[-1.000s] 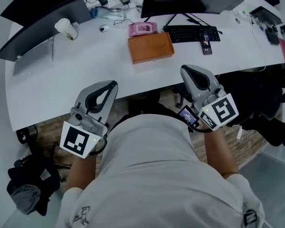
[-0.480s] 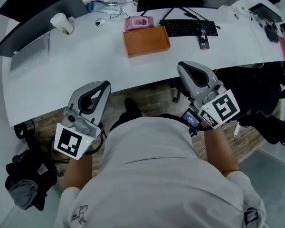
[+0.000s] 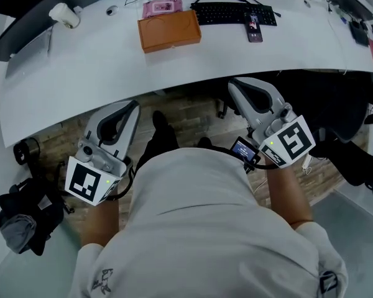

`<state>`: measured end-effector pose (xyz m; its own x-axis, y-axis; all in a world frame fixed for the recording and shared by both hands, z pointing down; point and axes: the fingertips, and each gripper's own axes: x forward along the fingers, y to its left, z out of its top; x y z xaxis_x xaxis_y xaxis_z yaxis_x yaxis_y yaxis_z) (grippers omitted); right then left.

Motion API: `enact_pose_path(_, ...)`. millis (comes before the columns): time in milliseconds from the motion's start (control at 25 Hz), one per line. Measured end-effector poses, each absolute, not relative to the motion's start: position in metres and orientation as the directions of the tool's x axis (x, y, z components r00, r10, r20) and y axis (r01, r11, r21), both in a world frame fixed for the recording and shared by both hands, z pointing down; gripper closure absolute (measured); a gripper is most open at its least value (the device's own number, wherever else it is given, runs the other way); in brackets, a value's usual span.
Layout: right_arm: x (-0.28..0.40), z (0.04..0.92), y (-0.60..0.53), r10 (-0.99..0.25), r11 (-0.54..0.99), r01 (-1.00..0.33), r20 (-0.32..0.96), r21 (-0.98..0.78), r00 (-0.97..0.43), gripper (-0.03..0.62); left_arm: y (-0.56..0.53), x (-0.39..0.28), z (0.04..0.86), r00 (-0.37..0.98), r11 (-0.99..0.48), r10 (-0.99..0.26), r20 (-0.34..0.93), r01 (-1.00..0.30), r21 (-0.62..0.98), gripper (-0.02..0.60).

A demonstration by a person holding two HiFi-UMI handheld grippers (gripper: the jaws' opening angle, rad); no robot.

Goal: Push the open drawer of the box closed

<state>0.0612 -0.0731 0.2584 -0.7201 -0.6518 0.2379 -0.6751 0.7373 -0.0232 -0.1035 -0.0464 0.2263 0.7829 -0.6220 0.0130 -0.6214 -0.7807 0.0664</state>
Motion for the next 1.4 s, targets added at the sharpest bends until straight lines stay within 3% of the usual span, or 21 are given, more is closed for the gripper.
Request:
enact_pose_path(600,0.178,0.262,0.098,-0.505,0.858,-0.514,0.198,0.008,-0.840,0.591,0.128,0.034,0.232,0.683,-0.681,-0.730,0.031,-0.730,0.053,0.583)
enact_pose_path(1040,0.173,0.226,0.143,-0.489,0.868,-0.497,0.158,-0.014,-0.858,0.591,0.181,0.050,0.209,0.682,-0.687,-0.724,0.099,-0.727,-0.013,0.583)
enact_pose_path(1400,0.168,0.210,0.153,-0.459,0.886,-0.463,0.138,0.005,-0.878,0.591,0.185,0.048,0.211,0.658,-0.658,-0.748,0.084,-0.752,0.031,0.583)
